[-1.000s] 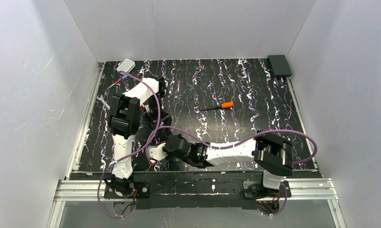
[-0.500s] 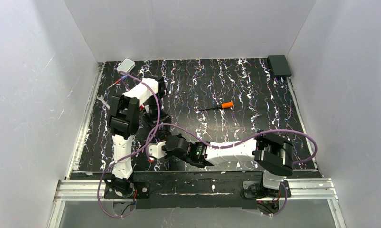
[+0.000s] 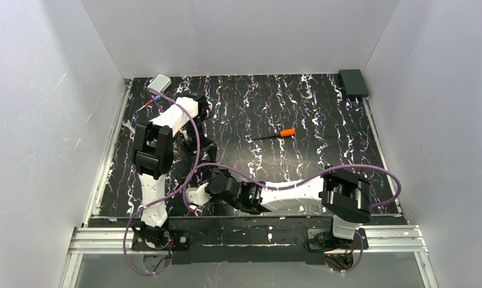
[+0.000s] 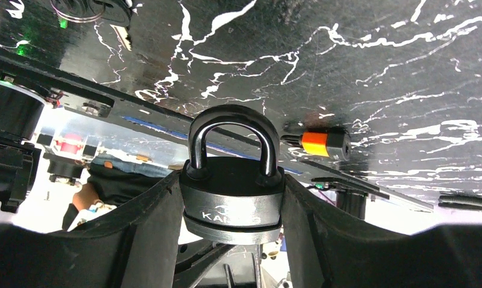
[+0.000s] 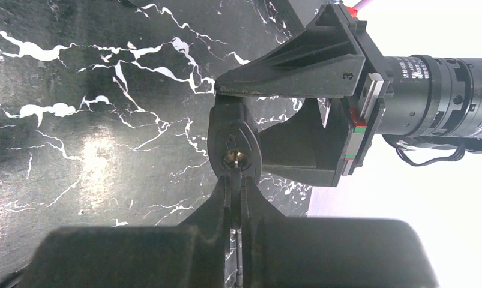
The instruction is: Unlock with the key
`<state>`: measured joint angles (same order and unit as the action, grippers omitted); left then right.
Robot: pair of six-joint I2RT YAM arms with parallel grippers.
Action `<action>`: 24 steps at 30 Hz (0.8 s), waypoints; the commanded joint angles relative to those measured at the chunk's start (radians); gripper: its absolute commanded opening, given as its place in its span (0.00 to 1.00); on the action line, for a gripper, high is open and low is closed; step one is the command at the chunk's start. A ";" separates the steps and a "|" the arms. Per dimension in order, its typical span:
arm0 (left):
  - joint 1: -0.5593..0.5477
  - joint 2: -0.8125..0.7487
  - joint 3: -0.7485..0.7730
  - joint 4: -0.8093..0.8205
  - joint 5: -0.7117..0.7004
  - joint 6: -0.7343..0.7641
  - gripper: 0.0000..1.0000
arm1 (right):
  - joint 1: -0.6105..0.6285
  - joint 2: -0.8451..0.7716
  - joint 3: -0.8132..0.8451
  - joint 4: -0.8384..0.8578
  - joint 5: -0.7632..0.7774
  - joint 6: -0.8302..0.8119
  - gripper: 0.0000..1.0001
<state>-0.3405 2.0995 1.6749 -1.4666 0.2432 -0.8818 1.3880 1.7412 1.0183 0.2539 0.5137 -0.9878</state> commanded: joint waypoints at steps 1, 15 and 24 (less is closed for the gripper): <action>-0.016 -0.120 -0.022 -0.198 0.172 0.020 0.00 | 0.003 0.020 0.017 0.120 0.071 -0.027 0.01; -0.028 -0.157 -0.042 -0.189 0.215 0.043 0.00 | 0.008 0.157 0.122 0.191 0.274 0.034 0.01; -0.029 -0.188 -0.075 -0.186 0.202 0.061 0.00 | 0.002 0.167 0.126 0.195 0.272 0.045 0.01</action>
<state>-0.3374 2.0197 1.6382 -1.3449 0.2428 -0.8078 1.4231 1.8870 1.0931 0.3489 0.7795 -0.9962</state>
